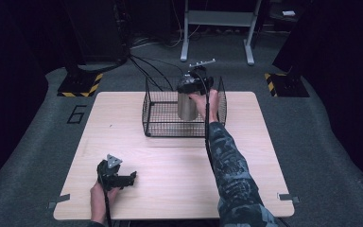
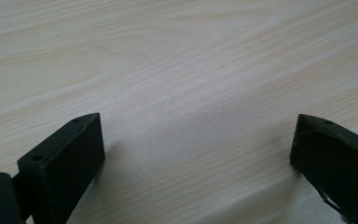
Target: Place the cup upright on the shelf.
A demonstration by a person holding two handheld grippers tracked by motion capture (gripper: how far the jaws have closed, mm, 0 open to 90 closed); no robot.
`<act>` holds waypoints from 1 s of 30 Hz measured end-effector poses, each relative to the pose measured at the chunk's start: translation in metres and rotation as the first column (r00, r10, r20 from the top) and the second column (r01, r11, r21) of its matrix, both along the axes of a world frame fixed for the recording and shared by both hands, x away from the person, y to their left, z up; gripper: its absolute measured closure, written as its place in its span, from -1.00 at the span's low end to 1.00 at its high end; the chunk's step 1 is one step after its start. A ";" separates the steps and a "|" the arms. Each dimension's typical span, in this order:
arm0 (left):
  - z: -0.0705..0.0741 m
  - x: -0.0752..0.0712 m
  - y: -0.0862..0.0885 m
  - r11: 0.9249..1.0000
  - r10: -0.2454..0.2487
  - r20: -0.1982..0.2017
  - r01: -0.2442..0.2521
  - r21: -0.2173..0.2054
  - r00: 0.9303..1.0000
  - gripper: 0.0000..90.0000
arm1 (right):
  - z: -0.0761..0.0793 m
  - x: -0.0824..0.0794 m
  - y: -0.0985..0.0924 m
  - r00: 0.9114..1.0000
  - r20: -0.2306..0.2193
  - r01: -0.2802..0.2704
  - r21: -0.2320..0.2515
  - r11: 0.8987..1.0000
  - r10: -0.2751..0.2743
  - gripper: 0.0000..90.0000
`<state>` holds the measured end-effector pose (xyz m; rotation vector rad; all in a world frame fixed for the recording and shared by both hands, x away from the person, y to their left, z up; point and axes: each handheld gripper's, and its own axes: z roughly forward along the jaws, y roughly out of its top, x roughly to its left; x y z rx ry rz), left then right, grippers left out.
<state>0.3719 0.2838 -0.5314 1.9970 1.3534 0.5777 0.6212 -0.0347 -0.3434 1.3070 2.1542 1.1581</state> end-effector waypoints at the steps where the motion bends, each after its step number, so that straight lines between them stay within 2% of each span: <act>1: 0.000 0.000 0.000 1.000 0.000 0.001 0.000 0.000 1.000 -0.93 | -0.005 0.001 0.001 1.000 -0.007 0.004 0.002 1.000 -0.004 -0.92; 3: 0.000 0.000 0.000 1.000 0.000 0.002 0.000 0.001 1.000 -0.94 | -0.008 0.002 0.001 1.000 -0.004 -0.004 -0.008 1.000 0.004 -0.92; 6: 0.000 0.000 0.000 1.000 0.000 0.002 0.000 0.001 1.000 -0.93 | -0.019 0.005 0.005 1.000 -0.026 0.006 -0.018 1.000 -0.006 -0.92; 10: 0.000 0.000 0.000 1.000 0.000 0.002 0.000 0.001 1.000 -0.93 | -0.024 0.007 0.008 0.999 -0.038 0.019 -0.012 1.000 -0.019 -0.92; 18: 0.000 0.000 0.000 1.000 -0.001 0.000 0.001 0.001 1.000 -0.93 | -0.033 0.012 0.009 0.999 -0.039 0.034 -0.021 0.999 -0.035 -0.92; 24: 0.000 0.000 0.000 1.000 -0.001 0.002 0.001 0.003 1.000 -0.93 | -0.044 0.013 0.013 0.999 -0.026 0.024 -0.060 0.998 -0.025 -0.92; 30: 0.000 0.000 0.000 1.000 -0.001 0.001 0.001 0.003 1.000 -0.93 | -0.048 0.011 0.016 1.000 -0.016 0.018 -0.073 0.997 -0.020 -0.92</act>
